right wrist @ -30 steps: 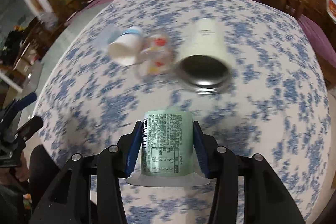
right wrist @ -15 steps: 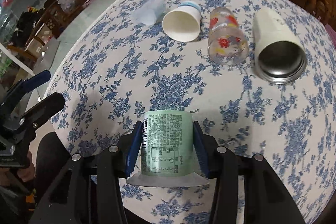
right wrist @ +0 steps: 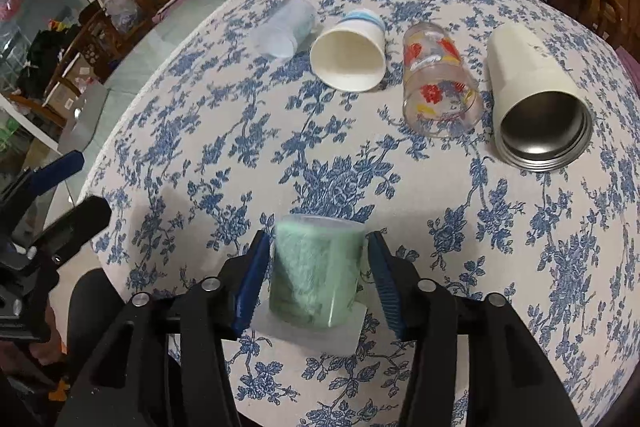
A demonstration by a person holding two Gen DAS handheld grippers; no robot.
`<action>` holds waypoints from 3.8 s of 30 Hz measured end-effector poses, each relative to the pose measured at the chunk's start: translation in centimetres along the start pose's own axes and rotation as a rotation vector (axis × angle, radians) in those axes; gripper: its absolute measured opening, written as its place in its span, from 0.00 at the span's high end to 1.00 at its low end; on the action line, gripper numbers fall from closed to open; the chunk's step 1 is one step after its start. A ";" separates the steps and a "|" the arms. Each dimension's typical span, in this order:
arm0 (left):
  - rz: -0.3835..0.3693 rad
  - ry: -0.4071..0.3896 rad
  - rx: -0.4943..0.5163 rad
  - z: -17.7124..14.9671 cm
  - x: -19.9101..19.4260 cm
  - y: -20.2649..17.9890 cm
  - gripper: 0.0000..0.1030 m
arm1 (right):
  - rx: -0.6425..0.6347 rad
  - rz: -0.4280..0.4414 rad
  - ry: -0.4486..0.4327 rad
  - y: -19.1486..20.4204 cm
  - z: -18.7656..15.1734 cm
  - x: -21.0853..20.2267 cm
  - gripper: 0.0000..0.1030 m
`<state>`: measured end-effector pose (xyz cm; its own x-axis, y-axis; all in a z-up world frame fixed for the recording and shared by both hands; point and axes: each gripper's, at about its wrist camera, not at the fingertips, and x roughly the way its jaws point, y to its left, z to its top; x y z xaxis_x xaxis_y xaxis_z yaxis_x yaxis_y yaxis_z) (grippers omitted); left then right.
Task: Flip cup upside down
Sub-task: 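Lift the yogurt cup with the right gripper and turn it upright, then open the right gripper, releasing the yogurt cup onto the tablecloth, then grasp the yogurt cup with the left gripper and turn it opening-down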
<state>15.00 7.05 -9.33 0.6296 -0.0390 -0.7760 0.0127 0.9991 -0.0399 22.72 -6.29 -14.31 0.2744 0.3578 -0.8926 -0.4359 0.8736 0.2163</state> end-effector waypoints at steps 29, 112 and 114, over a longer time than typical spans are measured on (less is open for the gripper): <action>-0.148 0.280 -0.064 4.4 7.9 -6.3 0.25 | 0.028 -0.081 -0.194 -6.5 -5.5 -7.1 0.19; -0.060 -0.024 0.122 0.3 6.6 -10.7 0.52 | 0.113 -0.128 -0.254 -10.2 -7.1 -7.9 0.19; -0.070 -0.034 0.114 0.1 5.6 -10.4 0.48 | 0.111 -0.129 -0.263 -9.7 -7.1 -8.2 0.19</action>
<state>18.49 -3.52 -13.16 0.6502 -0.1105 -0.7517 0.1446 0.9893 -0.0203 18.60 -20.06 -11.90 0.5398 0.3017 -0.7858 -0.2908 0.9429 0.1623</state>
